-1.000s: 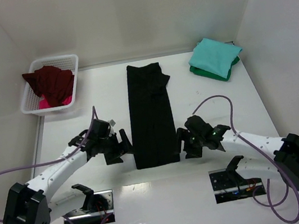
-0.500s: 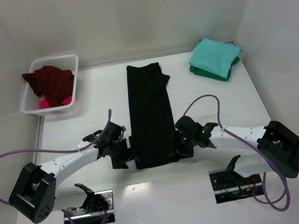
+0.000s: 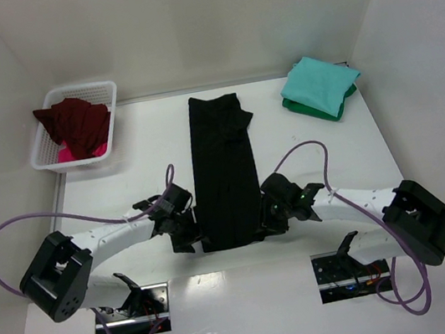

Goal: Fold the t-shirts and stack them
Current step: Grab the bottom of the folded rectangular tshirt with both arms

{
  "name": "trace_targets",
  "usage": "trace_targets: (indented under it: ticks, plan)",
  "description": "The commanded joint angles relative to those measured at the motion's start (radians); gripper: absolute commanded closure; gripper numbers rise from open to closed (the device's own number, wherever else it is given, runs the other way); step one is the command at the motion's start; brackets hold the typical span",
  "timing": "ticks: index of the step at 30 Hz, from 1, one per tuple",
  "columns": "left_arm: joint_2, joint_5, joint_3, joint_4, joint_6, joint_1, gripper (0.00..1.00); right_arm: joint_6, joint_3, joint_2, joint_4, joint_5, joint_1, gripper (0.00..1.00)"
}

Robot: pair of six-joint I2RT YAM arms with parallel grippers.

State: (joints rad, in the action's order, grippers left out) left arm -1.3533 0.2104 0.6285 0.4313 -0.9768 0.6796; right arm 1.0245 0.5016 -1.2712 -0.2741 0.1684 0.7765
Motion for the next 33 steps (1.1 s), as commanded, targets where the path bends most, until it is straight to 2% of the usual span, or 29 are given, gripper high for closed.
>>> trace_targets:
  ticks: [1, 10, 12, 13, 18, 21, 25, 33]
  plan:
    - [-0.033, -0.023, 0.026, -0.023, -0.017, 0.001, 0.37, 0.008, -0.014, 0.021, 0.004, -0.024, 0.010, 0.57]
    - [-0.033, -0.023, 0.017, -0.032, -0.026, 0.001, 0.68, 0.008, -0.026, 0.039, 0.013, -0.024, 0.010, 0.68]
    - [-0.033, -0.013, 0.017, -0.032, -0.026, 0.001, 0.76, 0.014, -0.035, 0.039, 0.013, -0.024, 0.010, 0.76]
    - [-0.033, -0.013, 0.017, -0.039, -0.026, 0.001, 0.78, 0.017, -0.035, 0.039, 0.013, -0.024, 0.010, 0.78]
    - [-0.033, 0.007, 0.008, -0.043, -0.022, 0.001, 1.00, 0.017, -0.035, 0.049, 0.013, -0.024, 0.010, 0.90]
    - [-0.033, 0.007, 0.042, -0.040, -0.006, 0.001, 1.00, 0.017, -0.025, 0.068, -0.004, -0.036, 0.010, 0.94]
    - [-0.014, -0.027, 0.137, 0.045, 0.044, 0.001, 1.00, 0.008, 0.018, 0.092, -0.071, -0.056, 0.010, 0.97]
    - [-0.021, -0.068, 0.324, 0.118, 0.173, -0.080, 1.00, -0.098, 0.126, 0.118, -0.131, -0.056, -0.120, 0.97]
